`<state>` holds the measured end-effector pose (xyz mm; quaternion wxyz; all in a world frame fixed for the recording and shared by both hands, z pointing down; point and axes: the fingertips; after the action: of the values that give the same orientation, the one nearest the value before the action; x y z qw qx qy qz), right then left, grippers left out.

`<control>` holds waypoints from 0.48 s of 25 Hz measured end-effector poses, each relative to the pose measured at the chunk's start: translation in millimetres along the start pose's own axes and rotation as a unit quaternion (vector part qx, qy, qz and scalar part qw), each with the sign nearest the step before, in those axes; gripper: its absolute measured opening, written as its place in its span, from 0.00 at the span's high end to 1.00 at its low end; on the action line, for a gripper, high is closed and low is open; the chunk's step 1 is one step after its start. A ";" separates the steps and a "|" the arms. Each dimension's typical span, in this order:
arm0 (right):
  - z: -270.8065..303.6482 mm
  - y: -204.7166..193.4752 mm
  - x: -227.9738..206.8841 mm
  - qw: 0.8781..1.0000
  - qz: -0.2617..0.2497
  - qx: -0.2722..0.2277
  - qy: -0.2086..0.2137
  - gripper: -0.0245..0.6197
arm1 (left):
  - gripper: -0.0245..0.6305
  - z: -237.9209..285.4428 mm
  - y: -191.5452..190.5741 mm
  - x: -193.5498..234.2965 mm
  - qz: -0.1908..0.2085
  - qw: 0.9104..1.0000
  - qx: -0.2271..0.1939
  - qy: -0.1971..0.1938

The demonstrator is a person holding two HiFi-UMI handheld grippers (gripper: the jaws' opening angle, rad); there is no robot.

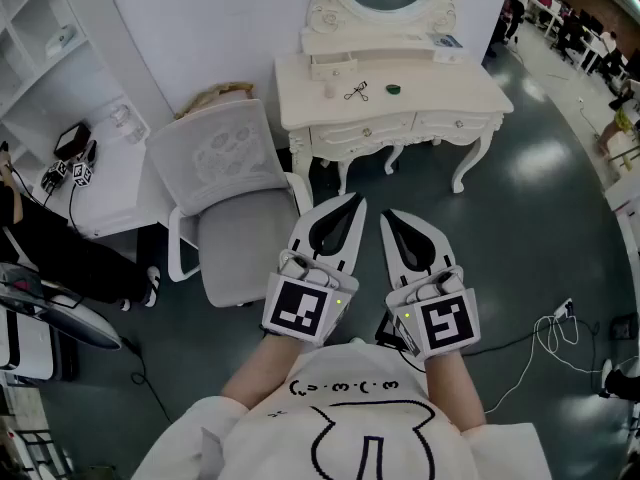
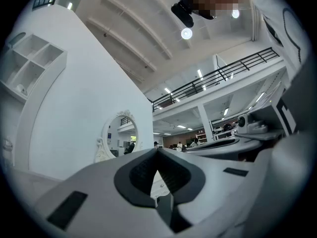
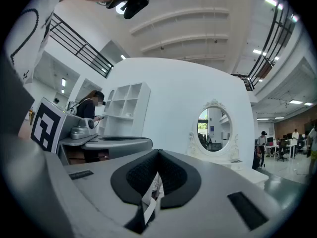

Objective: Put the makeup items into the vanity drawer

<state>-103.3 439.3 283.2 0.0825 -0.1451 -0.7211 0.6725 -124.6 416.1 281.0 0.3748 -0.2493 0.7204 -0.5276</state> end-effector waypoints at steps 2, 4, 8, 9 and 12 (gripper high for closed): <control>-4.2 0.6 -2.9 1.000 0.004 0.000 -0.001 0.94 | 0.97 1.0 2.4 -5.7 0.000 1.000 0.001 -0.001; -7.6 0.5 -5.1 1.000 0.003 0.002 0.003 0.94 | 0.97 2.8 3.8 -9.5 -0.004 1.000 0.002 0.003; -14.1 0.4 -6.7 1.000 -0.008 0.008 0.024 0.94 | 0.97 6.2 5.6 -15.3 -0.006 1.000 0.002 0.016; -15.4 -0.1 -7.5 1.000 -0.007 0.011 0.027 0.94 | 0.97 6.7 5.3 -16.7 -0.007 1.000 0.003 0.019; -16.7 -1.5 -13.0 0.999 0.000 0.018 0.030 0.94 | 0.97 9.6 3.0 -18.6 -0.014 1.000 0.004 0.027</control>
<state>-86.0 450.8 287.1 0.1063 -0.1637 -0.7062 0.6806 -105.7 425.6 281.7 0.3487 -0.2435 0.7245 -0.5423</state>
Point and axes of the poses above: the fingertips, and each gripper's own axes: z forward along the fingers, x to its left, y out of its top, and after that the axes turned 13 degrees about z, right-handed
